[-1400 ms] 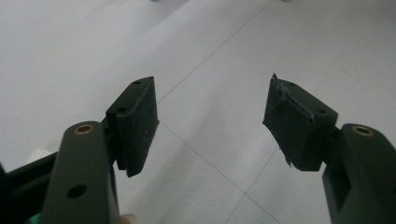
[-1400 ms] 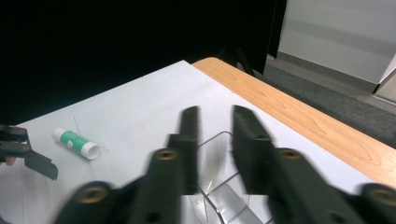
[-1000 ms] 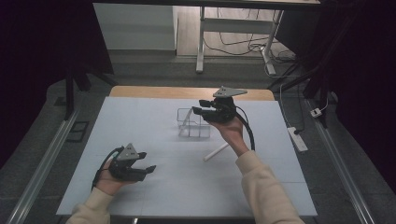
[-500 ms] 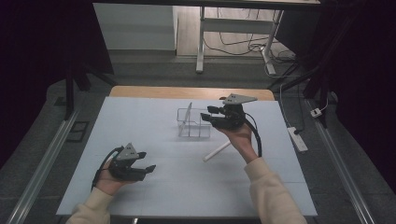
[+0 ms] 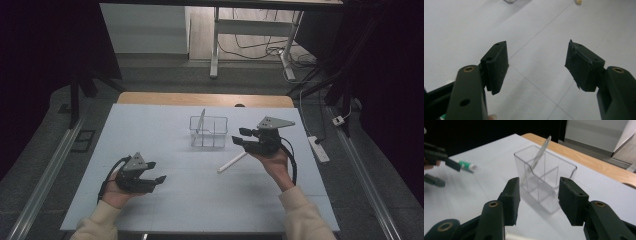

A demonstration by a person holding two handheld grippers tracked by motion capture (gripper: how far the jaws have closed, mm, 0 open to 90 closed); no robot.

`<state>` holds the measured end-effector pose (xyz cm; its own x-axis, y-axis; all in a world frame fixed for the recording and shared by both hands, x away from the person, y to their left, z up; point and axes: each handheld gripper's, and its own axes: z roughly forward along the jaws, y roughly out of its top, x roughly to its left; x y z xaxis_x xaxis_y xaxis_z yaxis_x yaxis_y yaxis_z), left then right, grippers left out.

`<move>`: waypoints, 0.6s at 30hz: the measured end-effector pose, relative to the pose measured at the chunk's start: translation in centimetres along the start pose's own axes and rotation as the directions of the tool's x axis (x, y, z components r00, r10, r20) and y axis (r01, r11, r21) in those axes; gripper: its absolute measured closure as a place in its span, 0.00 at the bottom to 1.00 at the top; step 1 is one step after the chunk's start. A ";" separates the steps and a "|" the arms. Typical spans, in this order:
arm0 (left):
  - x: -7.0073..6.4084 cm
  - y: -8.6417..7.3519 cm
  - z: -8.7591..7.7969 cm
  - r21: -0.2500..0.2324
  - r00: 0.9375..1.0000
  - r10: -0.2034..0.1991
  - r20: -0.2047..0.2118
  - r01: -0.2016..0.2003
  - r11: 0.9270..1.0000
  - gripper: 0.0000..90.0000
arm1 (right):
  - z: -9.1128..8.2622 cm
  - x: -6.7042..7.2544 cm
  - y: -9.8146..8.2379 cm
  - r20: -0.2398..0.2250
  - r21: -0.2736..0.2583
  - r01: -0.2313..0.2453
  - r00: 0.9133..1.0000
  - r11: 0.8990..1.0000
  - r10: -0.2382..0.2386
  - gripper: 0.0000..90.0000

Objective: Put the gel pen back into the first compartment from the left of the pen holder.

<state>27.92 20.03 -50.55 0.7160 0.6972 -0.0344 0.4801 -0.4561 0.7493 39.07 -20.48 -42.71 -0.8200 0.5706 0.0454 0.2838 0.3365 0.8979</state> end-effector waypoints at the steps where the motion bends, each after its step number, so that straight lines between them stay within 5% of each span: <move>1: 0.0 0.0 0.0 0.001 1.000 0.000 0.000 0.000 1.000 0.39 | -0.3 0.0 -0.3 0.002 0.002 -0.001 1.000 1.000 0.001 0.57; 18: 0.0 0.2 0.3 0.003 1.000 0.001 -0.003 -0.001 1.000 0.39 | -3.8 0.1 -5.3 0.026 0.061 -0.005 1.000 0.998 0.003 0.54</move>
<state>28.18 19.78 -50.64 0.7149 0.6985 -0.0318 0.4809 -0.4582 0.7475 35.59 -25.07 -45.77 -0.8057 0.5911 0.0370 0.3177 0.3786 0.8693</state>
